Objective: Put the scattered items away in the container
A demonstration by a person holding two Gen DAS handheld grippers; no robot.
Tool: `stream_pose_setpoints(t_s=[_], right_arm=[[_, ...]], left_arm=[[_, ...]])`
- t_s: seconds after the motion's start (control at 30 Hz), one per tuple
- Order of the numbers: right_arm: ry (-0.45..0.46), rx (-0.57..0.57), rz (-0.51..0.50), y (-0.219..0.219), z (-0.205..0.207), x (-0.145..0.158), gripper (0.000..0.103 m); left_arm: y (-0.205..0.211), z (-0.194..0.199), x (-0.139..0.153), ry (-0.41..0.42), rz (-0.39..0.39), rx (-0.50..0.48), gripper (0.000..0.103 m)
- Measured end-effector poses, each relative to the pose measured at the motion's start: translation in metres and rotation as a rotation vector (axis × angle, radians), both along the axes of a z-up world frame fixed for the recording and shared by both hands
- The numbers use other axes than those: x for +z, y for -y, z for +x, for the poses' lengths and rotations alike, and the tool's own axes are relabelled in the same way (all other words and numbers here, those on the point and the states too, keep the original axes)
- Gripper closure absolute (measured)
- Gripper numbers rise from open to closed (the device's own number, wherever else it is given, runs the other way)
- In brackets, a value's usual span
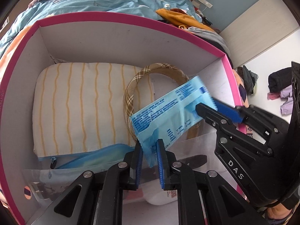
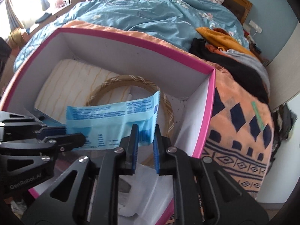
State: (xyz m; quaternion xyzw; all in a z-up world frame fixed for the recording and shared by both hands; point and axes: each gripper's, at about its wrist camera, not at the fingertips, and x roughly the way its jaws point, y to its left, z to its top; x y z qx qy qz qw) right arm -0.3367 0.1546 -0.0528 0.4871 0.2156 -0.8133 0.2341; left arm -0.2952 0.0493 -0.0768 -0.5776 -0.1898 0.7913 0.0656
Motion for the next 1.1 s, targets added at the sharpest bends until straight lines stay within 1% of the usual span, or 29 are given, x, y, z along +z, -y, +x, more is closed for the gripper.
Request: stream_pose_setpoints(t_s=[0.03, 0.07, 0.1, 0.17, 0.27, 0.3, 0.33, 0.37, 0.4, 0.43, 0.53, 0.57, 0.6, 0.63, 0.67, 0.7, 0.73, 0.77, 0.8, 0.87, 0.93, 0.97, 1.0, 1.03, 1.1], right_arm=[[-0.016, 0.003, 0.017, 0.001, 0.001, 0.0, 0.076], [-0.026, 0.006, 0.023, 0.001, 0.001, 0.0, 0.073], [-0.029, 0.008, 0.02, 0.0, 0.001, 0.0, 0.072], [-0.031, 0.01, 0.011, -0.001, 0.002, 0.002, 0.072], [-0.011, -0.007, -0.045, -0.007, 0.003, 0.006, 0.072], [-0.007, -0.012, -0.062, -0.009, 0.004, 0.008, 0.072], [0.0, -0.014, -0.08, -0.011, 0.006, 0.01, 0.072], [0.008, -0.018, -0.101, -0.012, 0.008, 0.012, 0.072], [0.016, -0.023, -0.126, -0.014, 0.01, 0.014, 0.072], [0.023, -0.027, -0.157, -0.017, 0.014, 0.018, 0.071], [0.037, -0.037, -0.252, -0.027, 0.025, 0.03, 0.069], [0.038, -0.041, -0.288, -0.032, 0.03, 0.035, 0.068], [0.037, -0.049, -0.327, -0.037, 0.036, 0.04, 0.063], [0.038, -0.056, -0.361, -0.043, 0.042, 0.045, 0.06], [0.04, -0.062, -0.391, -0.048, 0.048, 0.049, 0.059], [0.041, -0.068, -0.418, -0.052, 0.055, 0.054, 0.056], [0.043, -0.075, -0.445, -0.056, 0.061, 0.058, 0.049], [0.041, -0.078, -0.465, -0.058, 0.067, 0.062, 0.047], [0.037, -0.078, -0.477, -0.06, 0.074, 0.066, 0.046], [0.031, -0.074, -0.499, -0.063, 0.089, 0.075, 0.043], [0.019, -0.074, -0.523, -0.067, 0.105, 0.084, 0.036], [0.015, -0.071, -0.539, -0.069, 0.114, 0.089, 0.034], [0.012, -0.069, -0.551, -0.071, 0.122, 0.093, 0.03], [0.004, -0.069, -0.564, -0.072, 0.13, 0.097, 0.022], [-0.015, -0.068, -0.584, -0.075, 0.149, 0.105, 0.017]], left_arm=[[0.001, 0.002, 0.001, -0.008, 0.006, 0.003, 0.079], [0.002, 0.003, 0.002, -0.016, 0.006, 0.005, 0.075], [0.002, 0.004, 0.003, -0.022, 0.001, 0.006, 0.071], [0.001, 0.005, 0.005, -0.035, -0.007, 0.005, 0.07], [0.002, 0.008, 0.007, -0.051, -0.017, 0.008, 0.064], [0.002, 0.011, 0.009, -0.067, -0.025, 0.01, 0.06], [0.001, 0.015, 0.012, -0.084, -0.036, 0.012, 0.059], [0.0, 0.017, 0.016, -0.1, -0.044, 0.013, 0.058], [-0.001, 0.02, 0.02, -0.117, -0.055, 0.013, 0.052], [-0.001, 0.025, 0.026, -0.136, -0.071, 0.017, 0.043], [-0.001, 0.045, 0.046, -0.209, -0.123, 0.026, 0.028], [-0.001, 0.052, 0.052, -0.231, -0.139, 0.027, 0.025], [-0.001, 0.057, 0.056, -0.242, -0.155, 0.027, 0.017], [-0.002, 0.064, 0.062, -0.251, -0.172, 0.028, 0.015], [-0.003, 0.07, 0.068, -0.26, -0.19, 0.028, 0.015], [-0.004, 0.076, 0.073, -0.269, -0.207, 0.029, 0.014], [-0.004, 0.082, 0.079, -0.276, -0.224, 0.03, 0.01], [-0.004, 0.089, 0.085, -0.28, -0.239, 0.03, 0.006], [-0.004, 0.095, 0.09, -0.285, -0.248, 0.03, 0.0], [-0.002, 0.109, 0.101, -0.307, -0.256, 0.039, 0.0], [-0.002, 0.122, 0.111, -0.318, -0.262, 0.043, 0.0], [-0.001, 0.129, 0.114, -0.319, -0.267, 0.045, 0.0], [0.0, 0.136, 0.117, -0.319, -0.275, 0.045, 0.0], [0.001, 0.143, 0.12, -0.317, -0.286, 0.044, 0.0], [0.006, 0.158, 0.123, -0.306, -0.292, 0.054, 0.0]])
